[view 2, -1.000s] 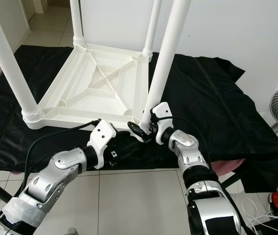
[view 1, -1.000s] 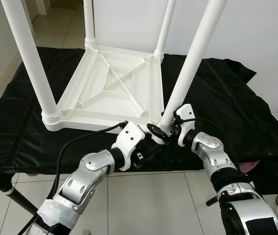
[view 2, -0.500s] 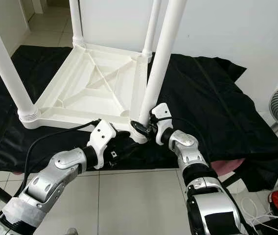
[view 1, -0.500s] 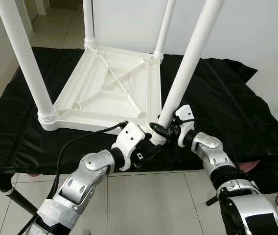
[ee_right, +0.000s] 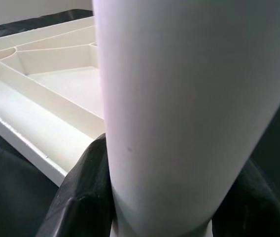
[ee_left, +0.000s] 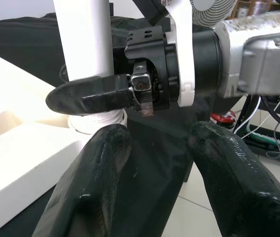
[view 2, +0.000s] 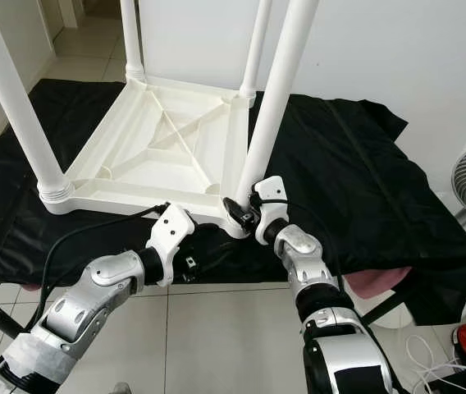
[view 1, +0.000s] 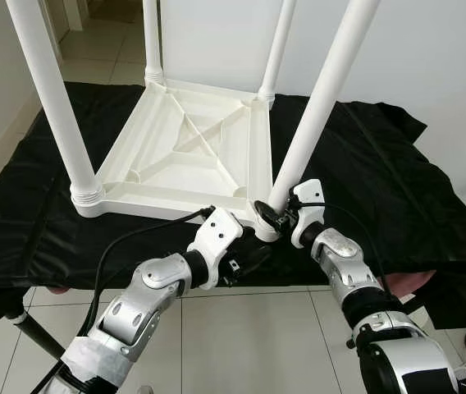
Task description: Building children table
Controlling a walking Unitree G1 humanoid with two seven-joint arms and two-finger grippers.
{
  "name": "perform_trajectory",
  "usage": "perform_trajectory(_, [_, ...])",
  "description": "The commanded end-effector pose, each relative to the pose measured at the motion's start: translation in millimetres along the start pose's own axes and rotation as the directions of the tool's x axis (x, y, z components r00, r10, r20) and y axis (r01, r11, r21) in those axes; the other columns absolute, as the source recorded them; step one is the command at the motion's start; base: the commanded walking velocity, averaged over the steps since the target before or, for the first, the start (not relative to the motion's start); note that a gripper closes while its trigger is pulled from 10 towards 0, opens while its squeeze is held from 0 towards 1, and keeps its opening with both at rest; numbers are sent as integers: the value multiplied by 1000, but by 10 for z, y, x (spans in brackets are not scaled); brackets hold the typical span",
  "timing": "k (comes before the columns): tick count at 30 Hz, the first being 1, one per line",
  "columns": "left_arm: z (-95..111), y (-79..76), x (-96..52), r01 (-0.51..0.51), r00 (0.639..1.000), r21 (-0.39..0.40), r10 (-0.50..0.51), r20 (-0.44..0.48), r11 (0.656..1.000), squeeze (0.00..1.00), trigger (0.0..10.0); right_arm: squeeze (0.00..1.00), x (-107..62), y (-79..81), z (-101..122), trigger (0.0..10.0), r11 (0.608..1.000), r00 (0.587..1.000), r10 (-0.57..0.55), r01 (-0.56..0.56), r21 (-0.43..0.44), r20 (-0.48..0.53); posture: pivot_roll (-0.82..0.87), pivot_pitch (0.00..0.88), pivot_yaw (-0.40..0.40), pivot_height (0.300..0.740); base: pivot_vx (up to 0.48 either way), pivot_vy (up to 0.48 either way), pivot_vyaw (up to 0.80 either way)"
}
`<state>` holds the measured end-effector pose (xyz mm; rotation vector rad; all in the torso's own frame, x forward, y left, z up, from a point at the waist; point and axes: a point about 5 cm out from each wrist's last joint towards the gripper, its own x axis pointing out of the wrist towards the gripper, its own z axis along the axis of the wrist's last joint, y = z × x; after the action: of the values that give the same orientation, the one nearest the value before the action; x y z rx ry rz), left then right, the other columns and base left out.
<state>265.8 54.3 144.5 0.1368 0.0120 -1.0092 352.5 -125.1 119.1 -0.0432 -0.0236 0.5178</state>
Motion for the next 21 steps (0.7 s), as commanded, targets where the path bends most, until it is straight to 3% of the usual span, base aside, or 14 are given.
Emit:
perform_trajectory(1, [-7, -60, 8, 60, 998, 8, -60, -7, 998, 0, 10000, 0, -59, -24, -106, 10000, 988, 989, -145, 147, 56, -40, 42, 0, -91, 740, 0, 0, 0])
perform_trajectory(3, [-7, -60, 8, 60, 998, 8, -60, -7, 998, 0, 10000, 0, -59, -24, -106, 10000, 988, 989, -145, 147, 56, -40, 42, 0, -91, 740, 0, 0, 0])
perform_trajectory(6, [-11, -69, 6, 58, 998, 5, -58, -7, 998, 0, 10000, 0, -97, 112, -175, 10000, 949, 952, -303, 305, 83, -44, 47, 0, -96, 740, 0, 0, 0])
perform_trajectory(9, [-16, -75, 3, 57, 998, 5, -57, -8, 998, 0, 10000, 0, -130, 200, -206, 10000, 915, 919, -393, 395, 81, -43, 53, 0, -101, 740, 0, 0, 0])
perform_trajectory(11, [-16, -75, 3, 57, 998, 5, -57, -8, 998, 0, 10000, 0, -130, 200, -206, 10000, 915, 919, -393, 395, 81, -43, 53, 0, -101, 740, 0, 0, 0])
perform_trajectory(12, [-17, -80, -1, 55, 998, 2, -55, -7, 998, 0, 10000, 0, -147, 305, -226, 10000, 885, 891, -451, 454, 106, -51, 64, 0, -105, 740, 0, 0, 0])
perform_trajectory(17, [-14, -80, -6, 50, 999, 6, -50, -7, 999, 0, 10000, 0, -108, 465, -192, 10000, 903, 912, -409, 411, 122, -38, 68, 0, -113, 740, 0, 0, 0])
perform_trajectory(20, [-15, -79, -9, 50, 999, 8, -50, -8, 999, 0, 10000, 0, -101, 467, -159, 10000, 910, 917, -398, 398, 116, -25, 68, 0, -113, 740, 0, 0, 0])
perform_trajectory(21, [-16, -80, -9, 50, 999, 8, -50, -8, 999, 0, 10000, 533, -107, 472, -147, 10000, 907, 915, -402, 402, 123, -23, 67, 0, -111, 740, 0, 0, 0])
